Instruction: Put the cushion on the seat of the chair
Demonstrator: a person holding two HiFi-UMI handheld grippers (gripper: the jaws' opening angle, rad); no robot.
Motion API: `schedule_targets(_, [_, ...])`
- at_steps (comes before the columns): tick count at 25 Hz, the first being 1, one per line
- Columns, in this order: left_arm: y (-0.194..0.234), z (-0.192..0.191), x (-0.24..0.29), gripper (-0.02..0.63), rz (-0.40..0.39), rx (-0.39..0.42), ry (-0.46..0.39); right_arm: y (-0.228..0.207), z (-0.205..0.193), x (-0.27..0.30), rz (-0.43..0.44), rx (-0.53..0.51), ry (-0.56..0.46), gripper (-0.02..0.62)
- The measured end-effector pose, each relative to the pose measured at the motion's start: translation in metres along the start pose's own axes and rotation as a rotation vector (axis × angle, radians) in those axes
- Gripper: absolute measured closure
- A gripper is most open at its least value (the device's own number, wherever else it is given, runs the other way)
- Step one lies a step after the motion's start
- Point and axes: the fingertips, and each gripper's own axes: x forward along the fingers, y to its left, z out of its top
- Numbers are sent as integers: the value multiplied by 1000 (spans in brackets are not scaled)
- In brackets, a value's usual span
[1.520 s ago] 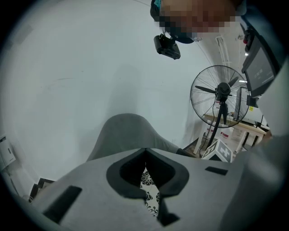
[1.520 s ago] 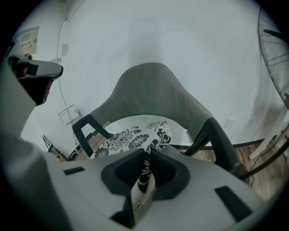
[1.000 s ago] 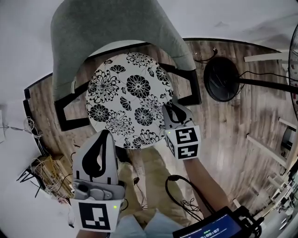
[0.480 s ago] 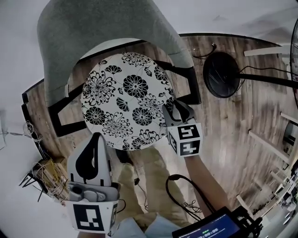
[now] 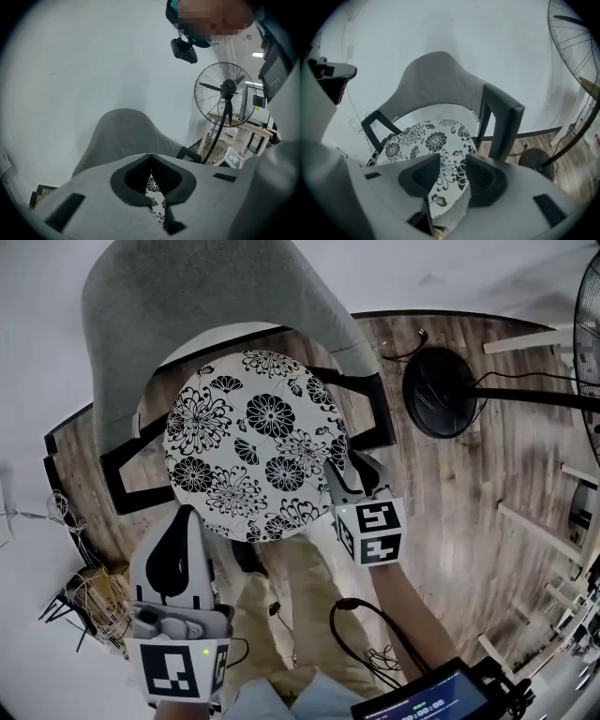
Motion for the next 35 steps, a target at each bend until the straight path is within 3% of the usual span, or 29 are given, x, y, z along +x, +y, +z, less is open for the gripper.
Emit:
schedule_targets(8, [22, 21, -41, 597, 41, -2, -40, 38, 43, -40, 8, -10, -89, 435])
schedule_targets(15, [46, 60, -119, 597, 103, -34, -178, 96, 116, -126, -14, -23, -290, 450])
schedule_targets(23, [74, 120, -219, 597, 152, 16, -331, 227, 208, -239, 61, -132, -544, 481])
schedule_targets(29, [83, 164, -278, 597, 177, 52, -463, 297, 233, -300, 70, -196, -660, 555])
schedule_targets(35, [93, 187, -320, 597, 186, 84, -533, 322, 240, -339, 41, -237, -727, 582])
